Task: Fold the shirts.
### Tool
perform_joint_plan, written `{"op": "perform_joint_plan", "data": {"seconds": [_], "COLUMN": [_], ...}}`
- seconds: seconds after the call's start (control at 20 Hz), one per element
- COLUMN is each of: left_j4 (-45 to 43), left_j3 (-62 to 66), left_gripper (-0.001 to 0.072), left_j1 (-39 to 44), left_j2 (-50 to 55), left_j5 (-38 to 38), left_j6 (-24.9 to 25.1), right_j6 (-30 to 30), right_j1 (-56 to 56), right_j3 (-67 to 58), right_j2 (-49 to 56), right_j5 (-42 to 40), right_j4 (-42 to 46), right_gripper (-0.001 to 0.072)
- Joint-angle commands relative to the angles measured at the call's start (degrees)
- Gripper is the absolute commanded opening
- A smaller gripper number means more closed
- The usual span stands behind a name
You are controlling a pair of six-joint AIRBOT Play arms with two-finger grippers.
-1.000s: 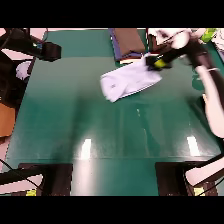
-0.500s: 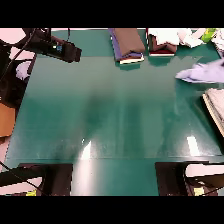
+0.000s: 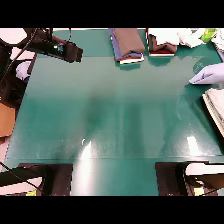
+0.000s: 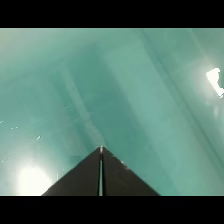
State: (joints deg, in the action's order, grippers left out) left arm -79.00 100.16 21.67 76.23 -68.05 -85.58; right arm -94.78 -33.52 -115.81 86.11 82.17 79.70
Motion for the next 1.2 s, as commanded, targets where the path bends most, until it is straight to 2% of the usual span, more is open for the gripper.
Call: {"op": "perform_joint_plan", "data": {"seconds": [0.0,0.15,0.5,0.9,1.15], "left_j4": [0.0,0.0,0.0,0.0,0.0], "left_j3": [0.0,0.0,0.0,0.0,0.0], "left_gripper": [0.0020,0.0020,0.0020,0.0020,0.0020], "left_j1": [0.0,0.0,0.0,0.0,0.0], "left_j2": [0.0,0.0,0.0,0.0,0.0], "left_j5": [-0.1,-0.3,-1.0,-2.3,-3.2], "left_j6": [0.1,0.1,0.6,0.6,0.5], "right_j6": [2.5,3.6,8.5,11.8,12.0], "right_j1": [-0.4,-3.2,-16.2,-28.3,-31.2], "right_j3": [-5.0,1.2,14.6,37.3,48.3], "right_j2": [-1.9,-7.6,-19.5,-27.3,-27.6], "right_j5": [0.9,-1.5,-1.6,-3.8,-7.1], "right_j4": [0.1,-0.2,-0.3,11.6,13.6], "right_gripper": [0.0015,0.0015,0.0015,0.0017,0.0019]}}
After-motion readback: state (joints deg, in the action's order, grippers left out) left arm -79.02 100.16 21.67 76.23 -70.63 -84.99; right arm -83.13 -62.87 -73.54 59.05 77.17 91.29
